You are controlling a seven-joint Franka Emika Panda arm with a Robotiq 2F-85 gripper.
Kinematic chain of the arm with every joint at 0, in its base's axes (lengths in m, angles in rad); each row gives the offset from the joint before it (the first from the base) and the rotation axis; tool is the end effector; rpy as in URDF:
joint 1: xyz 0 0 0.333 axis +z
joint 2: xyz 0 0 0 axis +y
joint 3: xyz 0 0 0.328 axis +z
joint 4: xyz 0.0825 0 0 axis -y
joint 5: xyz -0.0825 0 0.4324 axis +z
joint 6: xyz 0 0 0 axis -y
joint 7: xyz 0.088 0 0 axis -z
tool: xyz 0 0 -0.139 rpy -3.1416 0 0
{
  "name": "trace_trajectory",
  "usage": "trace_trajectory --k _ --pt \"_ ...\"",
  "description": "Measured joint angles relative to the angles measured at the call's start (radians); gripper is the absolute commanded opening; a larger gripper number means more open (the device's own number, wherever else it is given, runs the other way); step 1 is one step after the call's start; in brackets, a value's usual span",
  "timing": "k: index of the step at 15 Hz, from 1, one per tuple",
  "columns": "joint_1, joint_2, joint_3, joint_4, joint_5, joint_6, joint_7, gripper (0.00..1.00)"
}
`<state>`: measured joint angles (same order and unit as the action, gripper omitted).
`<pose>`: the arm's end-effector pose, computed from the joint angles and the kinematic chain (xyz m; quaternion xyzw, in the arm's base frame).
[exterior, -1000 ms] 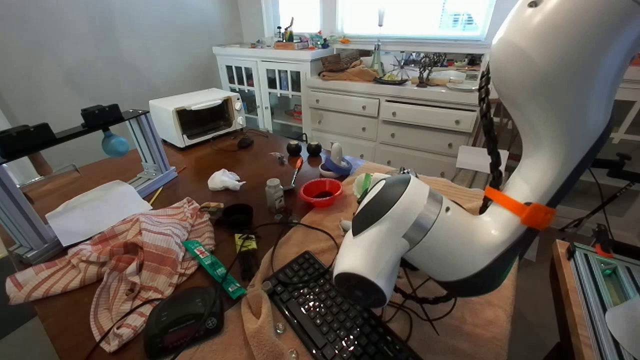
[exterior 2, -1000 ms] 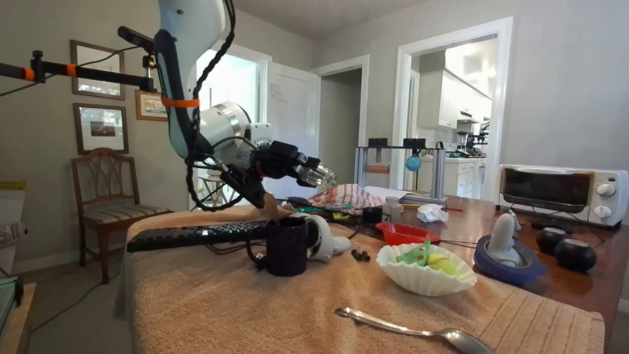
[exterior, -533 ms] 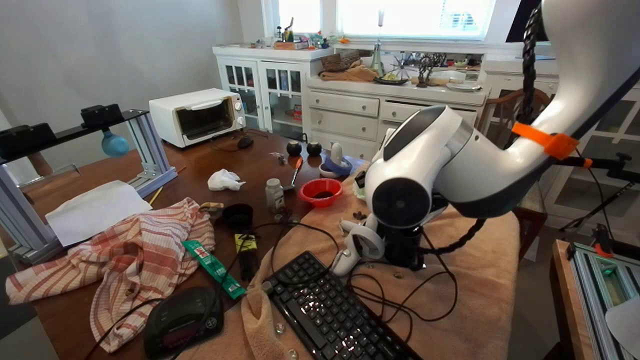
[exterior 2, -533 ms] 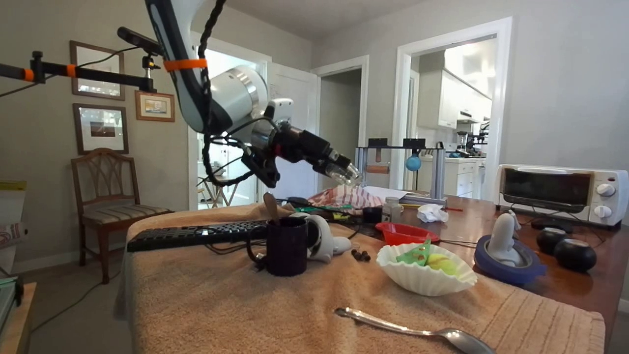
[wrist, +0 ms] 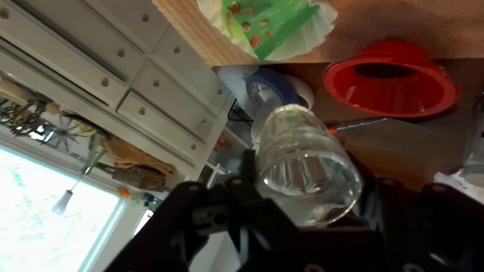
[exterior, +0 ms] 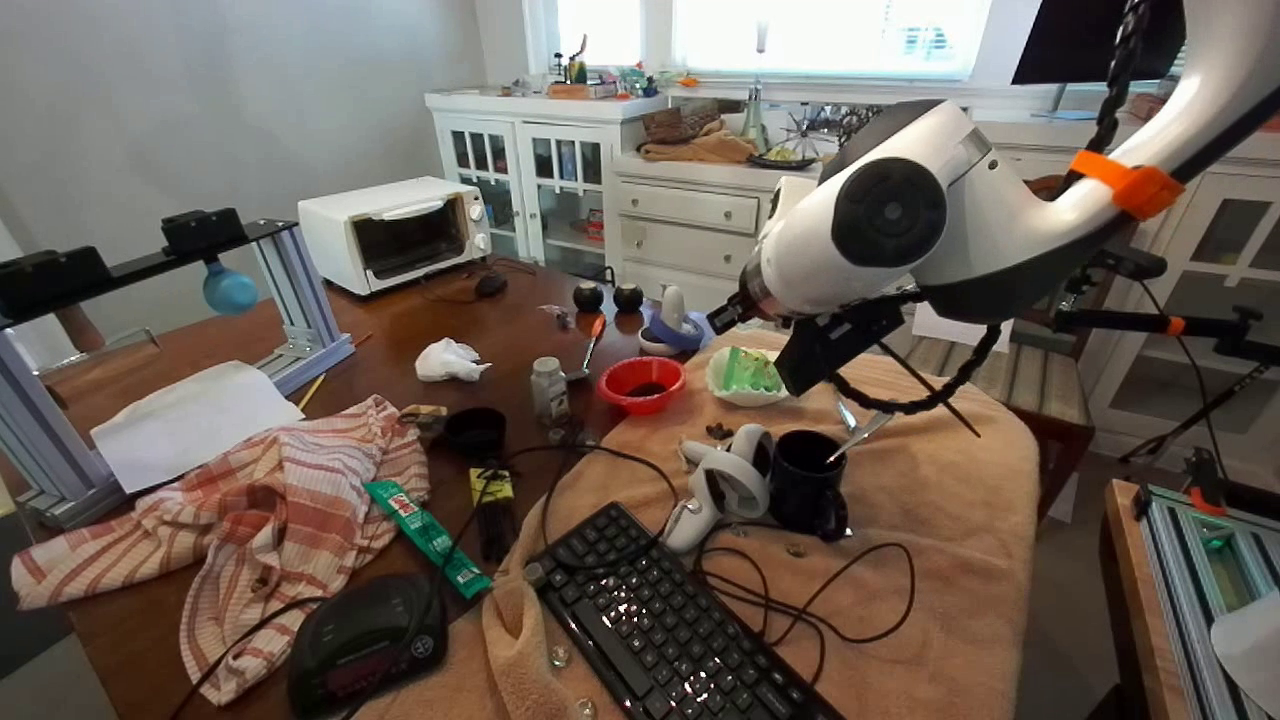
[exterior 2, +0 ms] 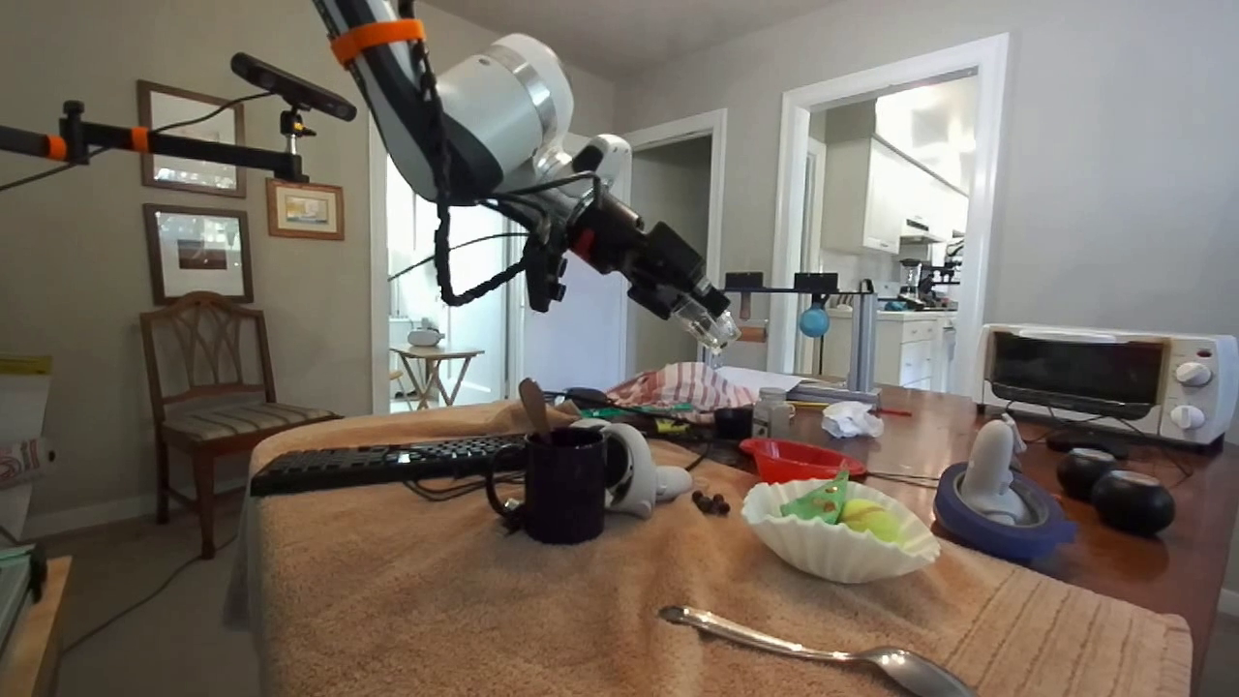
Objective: Pour the contents of the glass cup into the black mug
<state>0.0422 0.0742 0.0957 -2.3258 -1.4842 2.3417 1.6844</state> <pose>0.5650 0.0401 0.2706 0.8671 -0.1689 0.3580 0.3026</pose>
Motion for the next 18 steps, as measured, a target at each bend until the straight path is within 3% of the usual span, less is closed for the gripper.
trace_trajectory --k 6,12,13,15,16,18 --pt "-0.070 0.039 -0.086 -0.020 0.002 0.320 -0.149 0.30" --pt "-0.116 0.092 -0.111 -0.035 0.022 0.482 -0.214 0.30" --pt "-0.124 0.101 -0.113 -0.039 0.042 0.494 -0.232 0.55" --pt "-0.127 0.107 -0.114 -0.039 0.045 0.494 -0.238 0.55" --pt "-0.126 0.106 -0.114 -0.038 0.045 0.494 -0.238 0.30" --pt "-0.125 0.107 -0.110 -0.037 0.045 0.494 -0.238 0.30"
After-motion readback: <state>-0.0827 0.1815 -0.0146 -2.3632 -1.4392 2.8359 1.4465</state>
